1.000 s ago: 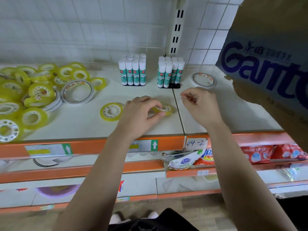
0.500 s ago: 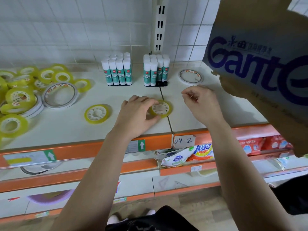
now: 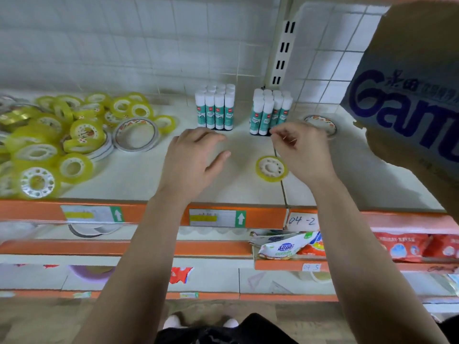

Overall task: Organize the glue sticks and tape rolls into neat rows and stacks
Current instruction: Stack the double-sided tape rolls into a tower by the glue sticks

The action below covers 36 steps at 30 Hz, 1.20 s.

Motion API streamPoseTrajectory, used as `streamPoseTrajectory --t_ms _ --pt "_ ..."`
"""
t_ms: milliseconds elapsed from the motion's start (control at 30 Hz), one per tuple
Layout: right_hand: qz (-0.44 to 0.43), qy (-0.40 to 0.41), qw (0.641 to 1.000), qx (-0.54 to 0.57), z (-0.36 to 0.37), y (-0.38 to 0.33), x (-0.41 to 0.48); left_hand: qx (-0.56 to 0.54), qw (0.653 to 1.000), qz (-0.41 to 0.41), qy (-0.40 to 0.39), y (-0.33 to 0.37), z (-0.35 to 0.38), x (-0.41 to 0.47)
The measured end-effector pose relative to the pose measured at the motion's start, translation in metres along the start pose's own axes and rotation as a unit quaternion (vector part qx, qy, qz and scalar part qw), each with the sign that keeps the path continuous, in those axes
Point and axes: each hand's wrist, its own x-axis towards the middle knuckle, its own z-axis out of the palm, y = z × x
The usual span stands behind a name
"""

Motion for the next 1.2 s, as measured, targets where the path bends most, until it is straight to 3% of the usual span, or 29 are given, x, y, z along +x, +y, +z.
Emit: streamPoseTrajectory --t_ms 267,533,833,1033,1200 --pt "-0.075 -0.041 0.994 0.069 0.068 -0.078 0.030 0.105 0.987 -0.077 0.092 -0.072 -0.067 -0.033" --pt "-0.124 -0.061 0.985 0.104 0.136 -0.143 0.043 0.140 0.976 -0.114 0.121 -0.134 -0.122 -0.062" --pt "-0.130 -0.083 0.988 0.028 0.190 -0.173 0.043 0.130 0.983 -0.089 0.091 -0.180 -0.135 -0.071" --pt "-0.079 -0.175 0.981 -0.038 0.207 -0.170 0.038 0.121 0.986 -0.080 0.081 -0.194 -0.131 -0.074" --pt "-0.057 -0.162 0.982 -0.075 0.213 -0.167 0.035 0.105 0.989 -0.072 0.072 -0.200 -0.129 -0.076"
